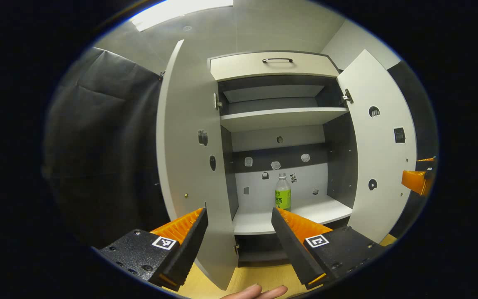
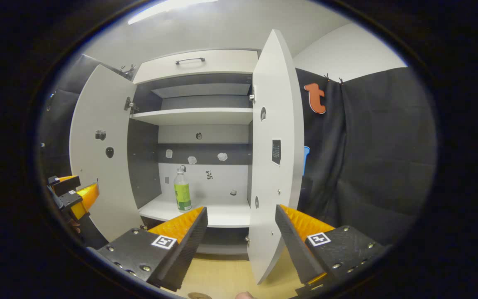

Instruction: Grasp the bottle in the cabinet with the left hand and place it on the coaster, then close the right door with the right hand and the left door with the left hand.

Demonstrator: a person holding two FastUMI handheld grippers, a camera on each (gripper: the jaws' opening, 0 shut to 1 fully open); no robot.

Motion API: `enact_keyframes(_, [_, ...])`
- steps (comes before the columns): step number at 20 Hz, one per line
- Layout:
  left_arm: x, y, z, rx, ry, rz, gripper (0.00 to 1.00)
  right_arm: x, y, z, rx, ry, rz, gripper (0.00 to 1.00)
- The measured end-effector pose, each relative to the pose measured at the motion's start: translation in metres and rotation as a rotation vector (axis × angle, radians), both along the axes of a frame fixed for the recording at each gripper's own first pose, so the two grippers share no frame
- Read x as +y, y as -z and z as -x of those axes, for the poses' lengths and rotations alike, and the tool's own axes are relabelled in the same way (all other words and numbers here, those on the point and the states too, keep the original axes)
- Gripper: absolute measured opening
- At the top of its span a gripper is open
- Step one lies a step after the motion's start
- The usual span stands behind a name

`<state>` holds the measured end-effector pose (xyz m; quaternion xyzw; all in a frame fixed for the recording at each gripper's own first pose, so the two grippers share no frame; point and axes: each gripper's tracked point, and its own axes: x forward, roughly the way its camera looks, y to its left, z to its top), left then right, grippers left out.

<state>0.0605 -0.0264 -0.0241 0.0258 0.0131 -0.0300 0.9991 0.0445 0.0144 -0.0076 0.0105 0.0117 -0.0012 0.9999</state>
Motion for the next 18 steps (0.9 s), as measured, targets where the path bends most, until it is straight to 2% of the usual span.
enact_keyframes(10, [-0.061,0.039,-0.083,0.061,0.085,0.021,0.97,0.012,0.001,-0.023,-0.004,-0.050,-0.033,0.99])
enact_keyframes(18, [-0.107,0.084,-0.188,0.123,0.146,0.068,0.97,0.018,-0.002,-0.034,-0.022,-0.063,-0.017,0.99])
